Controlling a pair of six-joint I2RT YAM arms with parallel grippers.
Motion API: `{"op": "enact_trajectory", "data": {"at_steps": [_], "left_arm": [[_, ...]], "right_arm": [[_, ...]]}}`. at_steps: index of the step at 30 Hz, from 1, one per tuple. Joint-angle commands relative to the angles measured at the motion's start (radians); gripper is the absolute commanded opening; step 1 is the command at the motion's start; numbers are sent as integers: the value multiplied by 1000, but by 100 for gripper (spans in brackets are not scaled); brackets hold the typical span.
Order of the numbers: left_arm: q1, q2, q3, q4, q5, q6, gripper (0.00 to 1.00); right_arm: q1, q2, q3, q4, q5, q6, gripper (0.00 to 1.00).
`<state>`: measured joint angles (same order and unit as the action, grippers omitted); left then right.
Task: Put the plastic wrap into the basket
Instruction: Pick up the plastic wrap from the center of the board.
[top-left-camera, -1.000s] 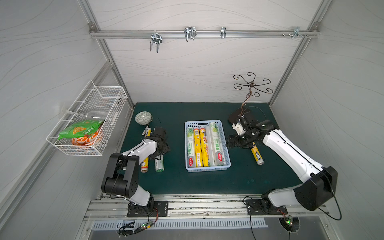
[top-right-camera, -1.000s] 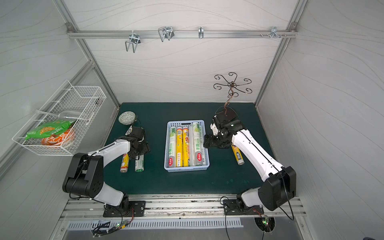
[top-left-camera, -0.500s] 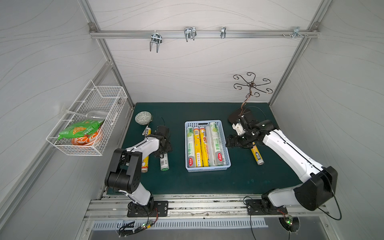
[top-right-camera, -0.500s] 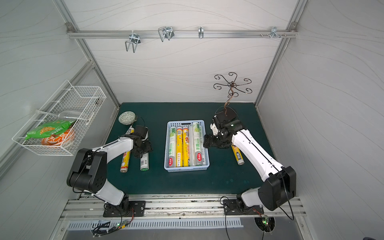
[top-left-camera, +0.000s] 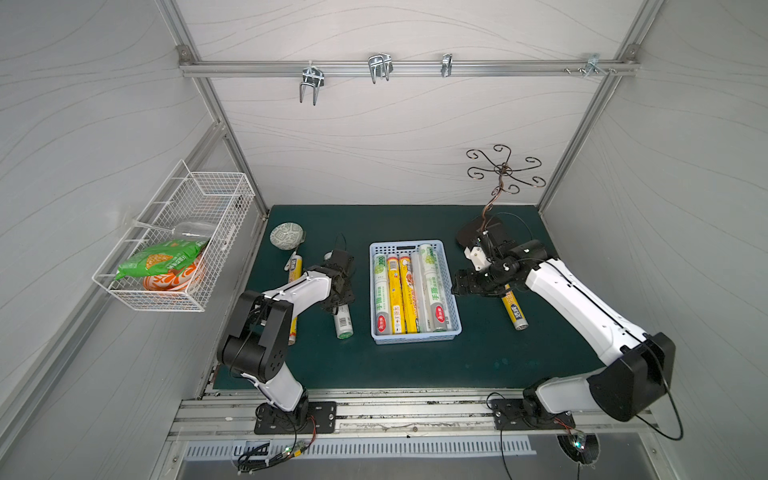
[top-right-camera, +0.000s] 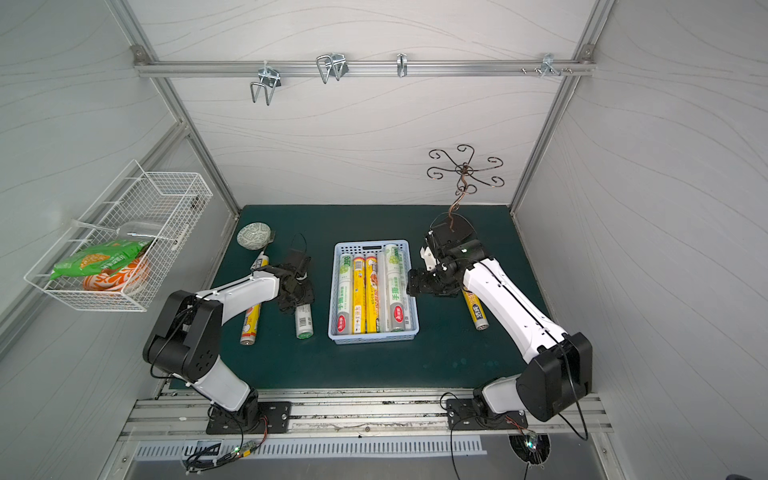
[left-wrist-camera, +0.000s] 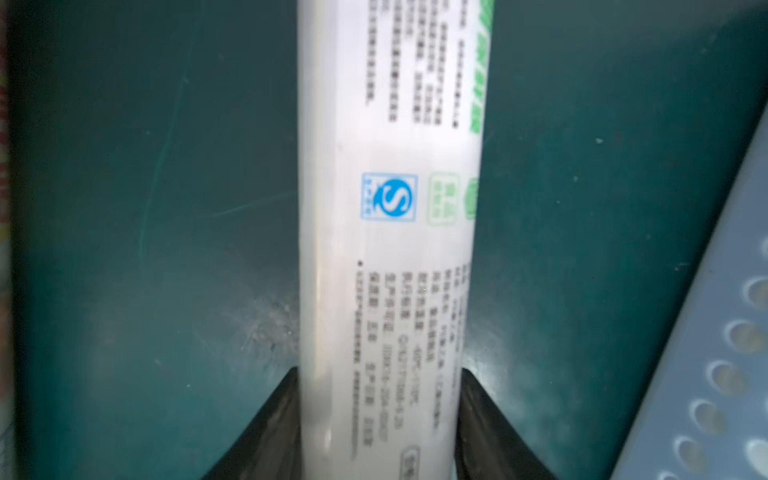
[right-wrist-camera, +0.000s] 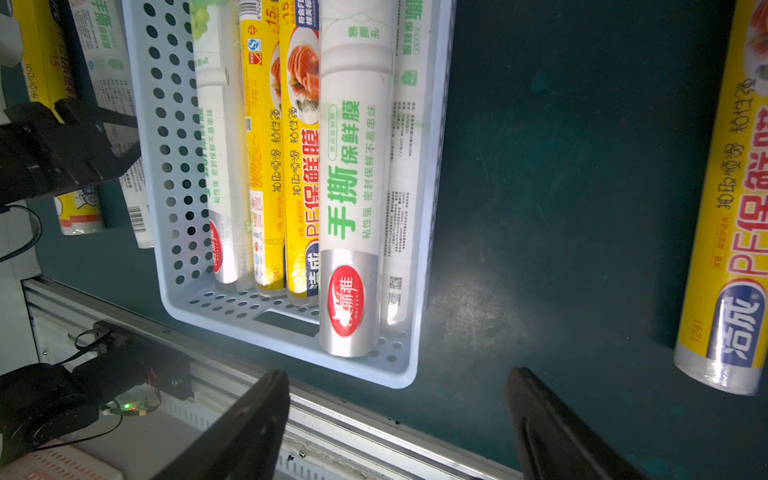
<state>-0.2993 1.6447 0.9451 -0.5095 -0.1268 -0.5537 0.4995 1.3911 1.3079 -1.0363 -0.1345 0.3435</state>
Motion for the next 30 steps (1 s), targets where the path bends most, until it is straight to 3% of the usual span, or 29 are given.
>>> {"op": "enact_trajectory", "data": {"at_steps": [1, 16, 22, 30], "left_arm": [[-15, -1, 25, 12, 38, -10, 38], [-72, -231, 139, -150, 47, -43, 30], [-166, -272, 237, -188, 36, -74, 30], [-311, -213, 367, -186, -8, -130, 28]], "right_arm": [[-9, -20, 4, -9, -3, 3, 86], [-13, -27, -4, -4, -11, 5, 86], [-13, -34, -4, -2, -13, 8, 86], [-15, -36, -5, -4, -8, 7, 86]]}}
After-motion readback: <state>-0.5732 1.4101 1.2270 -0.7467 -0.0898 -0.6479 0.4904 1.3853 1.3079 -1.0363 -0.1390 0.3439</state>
